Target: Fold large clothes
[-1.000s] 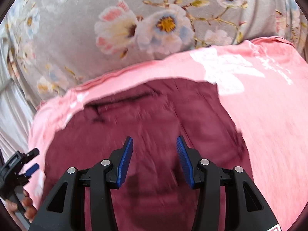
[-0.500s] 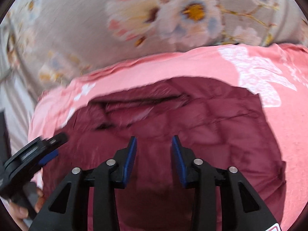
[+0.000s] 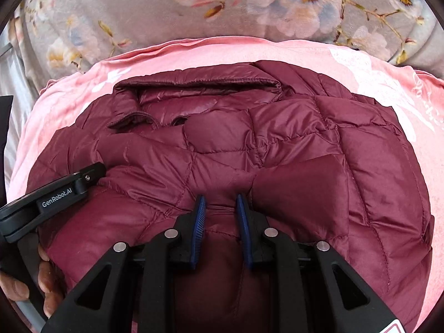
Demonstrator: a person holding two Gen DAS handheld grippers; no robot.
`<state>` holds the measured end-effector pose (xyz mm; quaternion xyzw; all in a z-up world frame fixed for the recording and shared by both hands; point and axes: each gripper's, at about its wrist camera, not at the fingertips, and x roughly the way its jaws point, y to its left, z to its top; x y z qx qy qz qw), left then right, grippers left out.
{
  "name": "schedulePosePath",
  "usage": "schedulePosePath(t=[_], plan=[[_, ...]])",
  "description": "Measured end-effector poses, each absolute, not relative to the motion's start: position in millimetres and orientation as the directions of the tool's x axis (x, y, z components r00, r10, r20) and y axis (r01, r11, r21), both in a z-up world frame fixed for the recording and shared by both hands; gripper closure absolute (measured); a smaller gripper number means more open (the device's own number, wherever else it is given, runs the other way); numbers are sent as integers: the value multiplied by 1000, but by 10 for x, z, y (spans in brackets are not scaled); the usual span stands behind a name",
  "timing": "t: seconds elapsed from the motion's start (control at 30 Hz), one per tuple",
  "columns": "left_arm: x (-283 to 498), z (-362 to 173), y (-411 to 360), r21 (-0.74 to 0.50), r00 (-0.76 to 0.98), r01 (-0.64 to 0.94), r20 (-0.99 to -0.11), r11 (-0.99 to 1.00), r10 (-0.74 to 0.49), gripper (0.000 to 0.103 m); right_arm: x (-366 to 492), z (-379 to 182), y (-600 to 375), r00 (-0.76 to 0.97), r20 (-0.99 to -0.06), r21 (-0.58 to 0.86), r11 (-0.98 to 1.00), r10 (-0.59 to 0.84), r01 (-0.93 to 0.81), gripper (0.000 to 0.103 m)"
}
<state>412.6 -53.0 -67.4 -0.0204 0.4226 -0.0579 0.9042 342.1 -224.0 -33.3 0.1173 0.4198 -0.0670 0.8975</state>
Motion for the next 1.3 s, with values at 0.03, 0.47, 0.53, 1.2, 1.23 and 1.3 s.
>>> schedulePosePath(t=[0.03,0.47,0.53,1.2,1.23,1.3], plan=[[4125,-676,-528,-83,636,87,-762,993,-119,33,3424,-328,-2250,639,-769,161,963,-15,216,82],[4613,-317,-142,-527,597,-30,-691,849,-407,31,3970,-7,-3163,734,-674,495,791,87,361,61],[4782,-471,-127,-590,551,-78,-697,804,-458,31,4113,-91,-3193,712,-693,506,778,110,372,61],[4617,-511,-283,-540,607,63,-647,840,-462,94,4131,-68,-3054,746,-649,488,834,149,258,97],[4636,-566,-313,-523,602,56,-662,850,-447,94,4174,-105,-3053,737,-652,507,824,175,254,95],[4653,-653,-330,-513,597,50,-673,857,-438,94,4238,-131,-3042,715,-671,508,824,198,249,91]])
